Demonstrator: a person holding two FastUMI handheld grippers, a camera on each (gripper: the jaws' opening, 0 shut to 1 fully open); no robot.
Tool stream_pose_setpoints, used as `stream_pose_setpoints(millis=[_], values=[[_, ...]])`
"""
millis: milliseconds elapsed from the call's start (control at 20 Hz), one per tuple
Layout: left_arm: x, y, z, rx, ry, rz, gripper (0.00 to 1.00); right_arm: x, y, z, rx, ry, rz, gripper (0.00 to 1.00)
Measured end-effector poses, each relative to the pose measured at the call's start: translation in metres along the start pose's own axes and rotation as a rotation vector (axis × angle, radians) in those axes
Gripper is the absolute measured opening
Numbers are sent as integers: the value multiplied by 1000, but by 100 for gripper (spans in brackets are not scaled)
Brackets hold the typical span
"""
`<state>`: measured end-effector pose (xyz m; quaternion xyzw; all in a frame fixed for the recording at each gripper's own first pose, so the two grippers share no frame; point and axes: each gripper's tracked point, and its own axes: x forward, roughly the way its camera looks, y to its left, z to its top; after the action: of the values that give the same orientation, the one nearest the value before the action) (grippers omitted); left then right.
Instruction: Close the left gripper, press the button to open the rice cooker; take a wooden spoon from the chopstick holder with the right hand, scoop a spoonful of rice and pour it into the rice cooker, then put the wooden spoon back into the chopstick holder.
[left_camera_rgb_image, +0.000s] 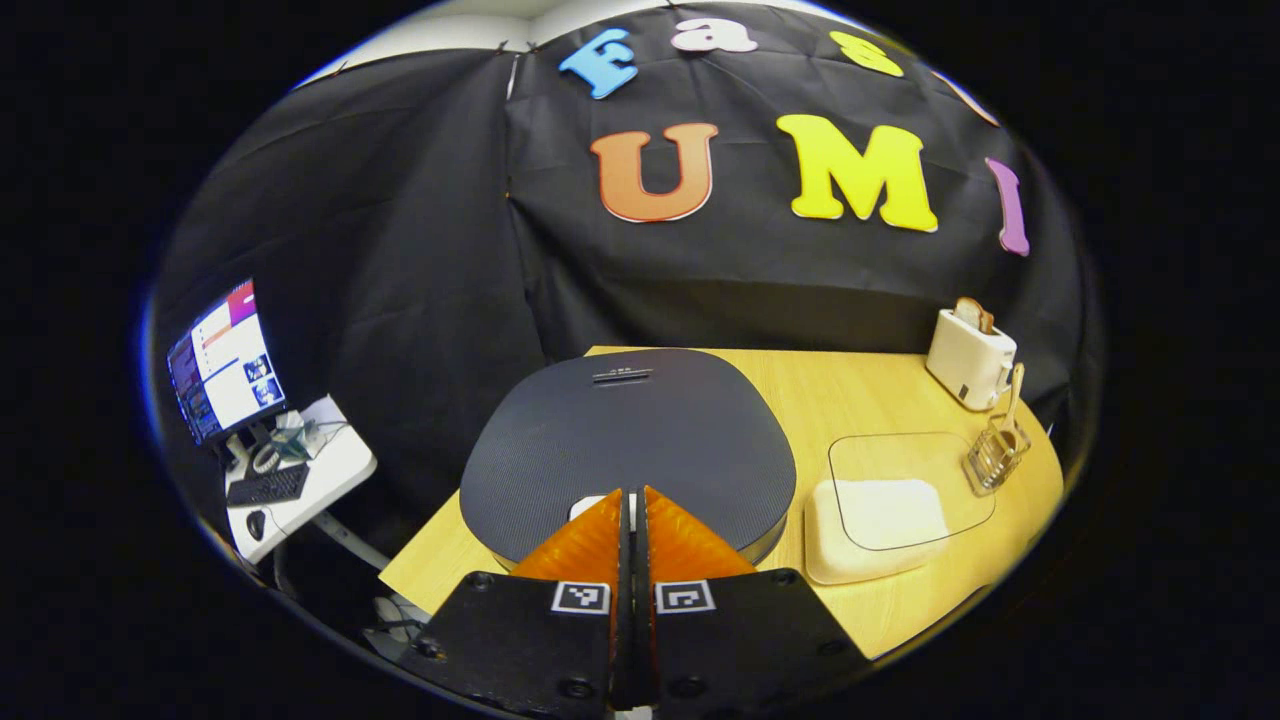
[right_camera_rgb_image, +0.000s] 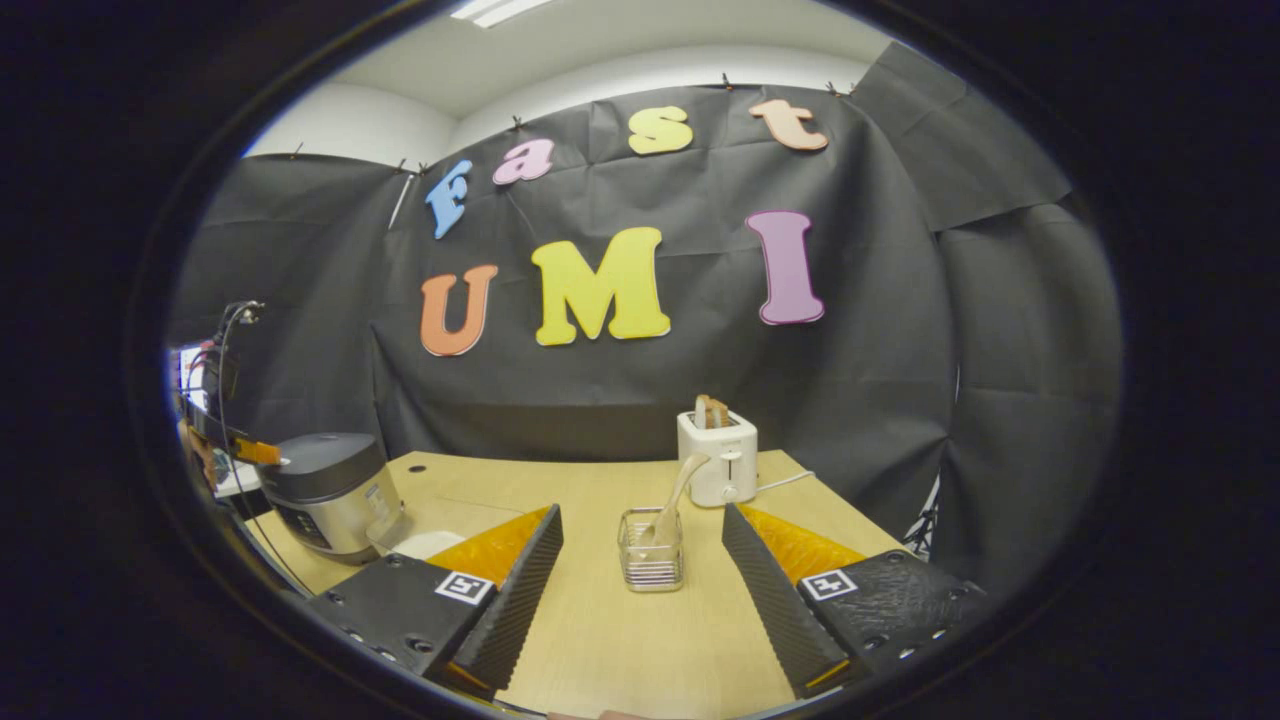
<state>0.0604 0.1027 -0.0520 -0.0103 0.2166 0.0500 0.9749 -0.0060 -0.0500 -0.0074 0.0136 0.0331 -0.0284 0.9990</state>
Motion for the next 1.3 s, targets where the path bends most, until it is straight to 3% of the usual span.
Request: stream_pose_setpoints(millis=[300,350,400,750,800,850,900,1000,1100,1300], values=[[1,2,-4,-94,-1,-32,3,-4,5,3,-2,-6,12,92],[2,2,-2,-89,-14,-25,3,-5,6,3,-6,-11,14,96],[2,3,0,-90,-28,-13,3,-6,5,4,-11,-13,14,92],[-25,7,44,-109,-245,94,4,3,-4,-4,-4,14,-13,95],[-33,3,51,-114,-272,89,9,3,-4,-3,-2,14,-13,96],[-43,1,59,-121,-301,82,22,3,-4,-2,-3,12,-11,92],[-52,-2,64,-136,-320,70,32,3,-3,-4,-8,12,-9,96],[-69,-10,74,-146,-371,43,66,4,-2,-4,-13,12,-5,92],[-80,-9,74,-149,-403,45,89,6,-2,-4,-9,9,2,92],[-84,-23,59,-146,-404,16,98,14,-5,-6,0,8,-9,92]])
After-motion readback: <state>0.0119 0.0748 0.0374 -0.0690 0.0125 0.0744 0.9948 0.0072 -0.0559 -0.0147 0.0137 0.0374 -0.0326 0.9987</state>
